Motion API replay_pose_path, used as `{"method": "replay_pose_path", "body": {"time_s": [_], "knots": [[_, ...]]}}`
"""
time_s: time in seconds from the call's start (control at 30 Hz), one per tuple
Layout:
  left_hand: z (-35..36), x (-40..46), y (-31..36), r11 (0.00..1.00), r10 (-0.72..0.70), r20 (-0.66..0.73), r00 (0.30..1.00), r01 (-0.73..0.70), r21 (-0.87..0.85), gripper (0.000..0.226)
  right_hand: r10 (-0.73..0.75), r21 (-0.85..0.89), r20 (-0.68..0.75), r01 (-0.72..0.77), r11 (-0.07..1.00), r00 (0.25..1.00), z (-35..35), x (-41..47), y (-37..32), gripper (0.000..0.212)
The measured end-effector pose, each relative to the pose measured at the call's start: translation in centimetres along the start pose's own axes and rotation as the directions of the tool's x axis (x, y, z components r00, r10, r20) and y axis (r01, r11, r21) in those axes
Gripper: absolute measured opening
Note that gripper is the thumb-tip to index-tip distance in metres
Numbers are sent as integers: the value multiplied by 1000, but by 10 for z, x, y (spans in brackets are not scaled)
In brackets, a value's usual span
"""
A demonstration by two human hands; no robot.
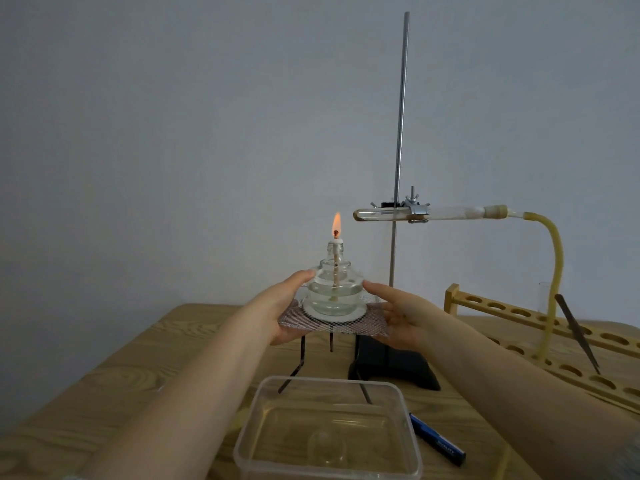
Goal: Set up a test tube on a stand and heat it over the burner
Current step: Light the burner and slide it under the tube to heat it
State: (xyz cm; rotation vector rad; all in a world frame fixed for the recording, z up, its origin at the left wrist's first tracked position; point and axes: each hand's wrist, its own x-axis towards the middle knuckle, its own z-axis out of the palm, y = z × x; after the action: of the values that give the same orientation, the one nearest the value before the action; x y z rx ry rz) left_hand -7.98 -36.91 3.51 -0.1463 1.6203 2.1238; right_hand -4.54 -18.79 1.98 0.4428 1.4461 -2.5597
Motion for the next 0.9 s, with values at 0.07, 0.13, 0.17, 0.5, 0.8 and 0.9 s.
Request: {"method": "replay_pose_path", "body": {"time_s": [0.07, 0.13, 0.17, 0.5, 0.8, 0.9], "knots": [[-2, 0, 0, 1000, -1, -10, 1000, 1, -3, 44, 5, 14, 1, -5, 1000, 1000, 1, 3, 2, 40], [-5, 2, -1, 1000, -4, -14, 1000, 4, -7, 43, 8, 29, -7, -8, 1000, 1000, 2, 7, 3, 42], [-7, 4, -1, 1000, -4, -19, 1000, 4, -7, 45, 6, 33, -10, -6, 999, 1000, 2, 8, 4, 44], [-17, 19, -4, 1000, -22, -2, 1000, 22, -7, 49, 20, 22, -20, -19, 1000, 1000, 4, 15, 10, 43], [-19, 23, -5, 999, -20, 35, 999, 21, -29, 47, 13, 15, -8, -13, 1000, 1000, 2, 15, 12, 39], [-20, 23, -6, 1000, -9, 33, 999, 10, -28, 43, 11, 14, 11, -11, 1000, 1000, 1, 14, 13, 34]]}}
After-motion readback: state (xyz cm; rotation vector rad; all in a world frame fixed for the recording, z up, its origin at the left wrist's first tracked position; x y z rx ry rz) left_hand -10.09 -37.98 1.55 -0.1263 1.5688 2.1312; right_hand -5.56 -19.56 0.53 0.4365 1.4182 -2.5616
